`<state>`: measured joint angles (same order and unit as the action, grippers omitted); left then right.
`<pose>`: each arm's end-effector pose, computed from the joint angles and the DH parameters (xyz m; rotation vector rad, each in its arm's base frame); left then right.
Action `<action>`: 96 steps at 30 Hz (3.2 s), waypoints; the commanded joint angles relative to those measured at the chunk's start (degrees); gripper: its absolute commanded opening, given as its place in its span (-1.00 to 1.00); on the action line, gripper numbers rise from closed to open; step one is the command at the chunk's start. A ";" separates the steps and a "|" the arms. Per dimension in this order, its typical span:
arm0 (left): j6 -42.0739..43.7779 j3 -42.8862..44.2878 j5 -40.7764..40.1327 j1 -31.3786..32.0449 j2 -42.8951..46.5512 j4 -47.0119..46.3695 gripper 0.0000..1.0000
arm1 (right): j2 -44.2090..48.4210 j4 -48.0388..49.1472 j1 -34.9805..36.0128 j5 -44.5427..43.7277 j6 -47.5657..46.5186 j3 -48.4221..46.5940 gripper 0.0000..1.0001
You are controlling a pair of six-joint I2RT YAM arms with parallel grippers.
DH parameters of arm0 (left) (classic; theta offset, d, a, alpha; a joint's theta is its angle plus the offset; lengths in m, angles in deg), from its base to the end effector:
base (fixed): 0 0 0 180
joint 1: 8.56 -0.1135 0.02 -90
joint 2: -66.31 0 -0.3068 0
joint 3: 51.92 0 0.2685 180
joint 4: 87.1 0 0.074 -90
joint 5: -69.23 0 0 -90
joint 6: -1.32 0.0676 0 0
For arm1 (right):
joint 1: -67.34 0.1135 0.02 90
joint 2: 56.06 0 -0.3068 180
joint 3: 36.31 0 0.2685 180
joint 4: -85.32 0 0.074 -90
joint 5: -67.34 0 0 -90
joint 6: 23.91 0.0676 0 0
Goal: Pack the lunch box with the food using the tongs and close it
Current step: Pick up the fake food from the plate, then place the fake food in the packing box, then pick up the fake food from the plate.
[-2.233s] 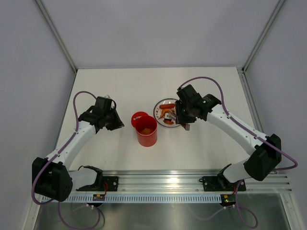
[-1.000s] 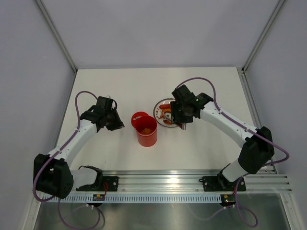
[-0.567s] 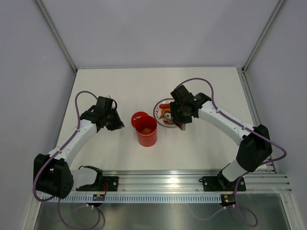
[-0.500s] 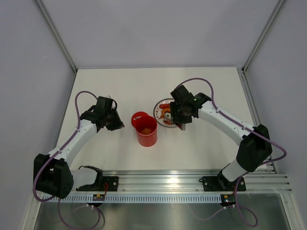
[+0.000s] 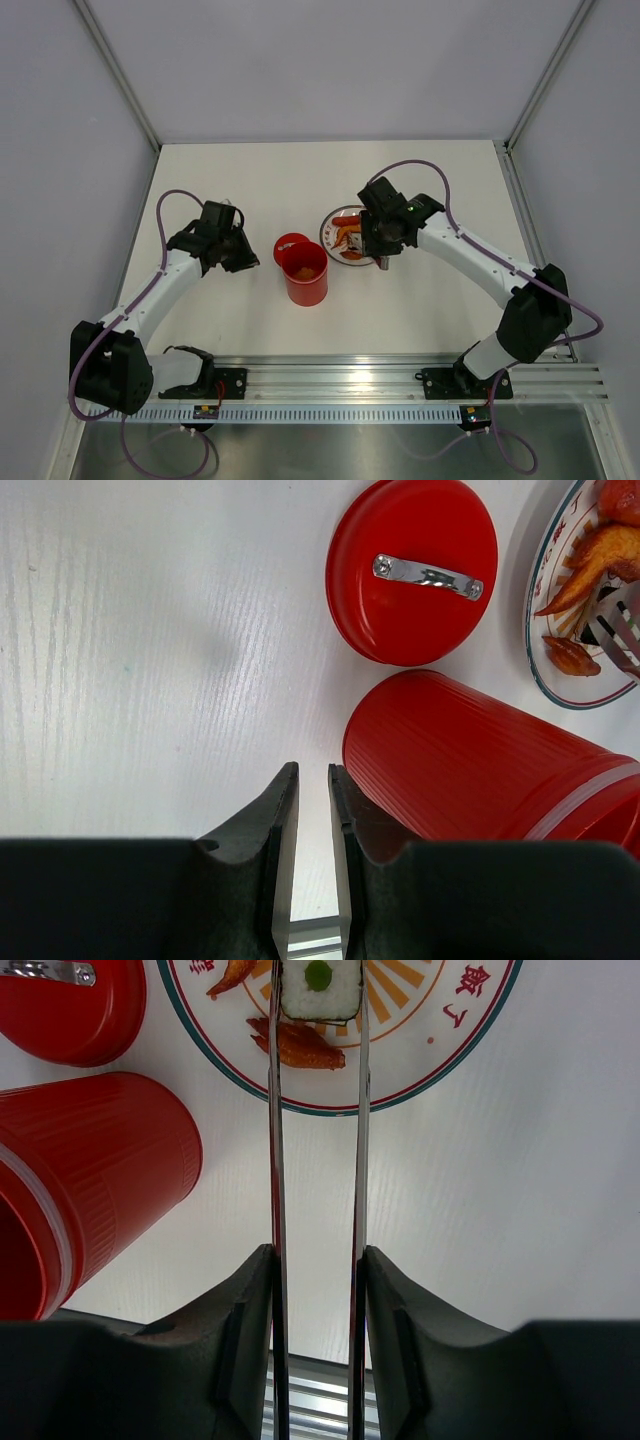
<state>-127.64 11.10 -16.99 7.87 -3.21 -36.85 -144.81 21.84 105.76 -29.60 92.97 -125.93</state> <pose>0.2452 -0.0770 0.2522 -0.4871 2.5776 -0.4407 0.2767 0.2090 0.2990 -0.2289 2.6575 0.2145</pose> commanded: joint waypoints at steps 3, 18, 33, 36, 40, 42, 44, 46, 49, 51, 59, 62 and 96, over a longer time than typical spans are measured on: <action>0.82 -0.45 0.80 -0.34 0.26 -2.45 -0.59 | 5.16 -0.49 0.52 -4.13 0.99 -4.50 -0.31; 0.73 -0.19 0.62 -0.34 0.52 -2.19 -0.59 | 13.68 -0.94 4.56 1.57 -1.65 -10.83 -0.38; 0.38 -0.01 0.80 -0.34 0.79 -1.92 -0.59 | 19.06 -0.76 11.24 13.62 -8.77 -7.32 -0.40; 0.29 0.08 0.89 -0.34 0.79 -1.92 -0.59 | 18.18 -2.52 11.94 14.14 -9.47 -7.14 -0.40; 0.20 -0.01 1.06 -0.34 0.87 -1.92 -0.59 | 17.91 -3.31 12.12 15.11 -10.26 -6.35 -0.38; 0.11 -0.10 1.15 -0.34 0.87 -2.01 -0.59 | 17.82 -3.57 12.21 15.46 -10.52 -6.00 -0.36; -0.06 -0.19 1.41 -0.34 0.79 -2.36 -0.59 | 17.47 -3.75 12.21 15.81 -10.79 -5.74 -0.36; -0.15 -0.36 1.59 -0.34 0.87 -2.45 -0.59 | 17.12 -3.75 12.30 15.99 -10.96 -5.65 -0.37; -0.33 -0.89 1.59 -0.34 1.05 -2.62 -0.59 | 16.24 -3.58 12.30 16.61 -11.49 -5.12 -0.33; -0.33 -1.15 1.68 -0.34 0.96 -2.80 -0.59 | 15.80 -3.66 12.30 16.08 -11.67 -5.03 -0.31; -0.59 -1.68 1.77 -0.25 1.14 -3.15 -0.59 | 14.75 -2.70 12.30 16.43 -12.20 -5.03 -0.07; -0.50 -1.68 1.59 -0.34 1.05 -2.98 -0.59 | 14.75 -2.08 12.30 16.52 -12.20 -4.77 0.00; -0.15 -1.59 -0.78 -0.34 2.37 -1.48 -0.60 | 16.42 -3.31 3.60 0.78 -8.94 -0.73 -0.25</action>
<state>-128.14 9.99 -16.73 7.87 -2.29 -37.66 -127.92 19.17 110.72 -31.55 84.62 -128.97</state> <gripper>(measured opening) 0.205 0.359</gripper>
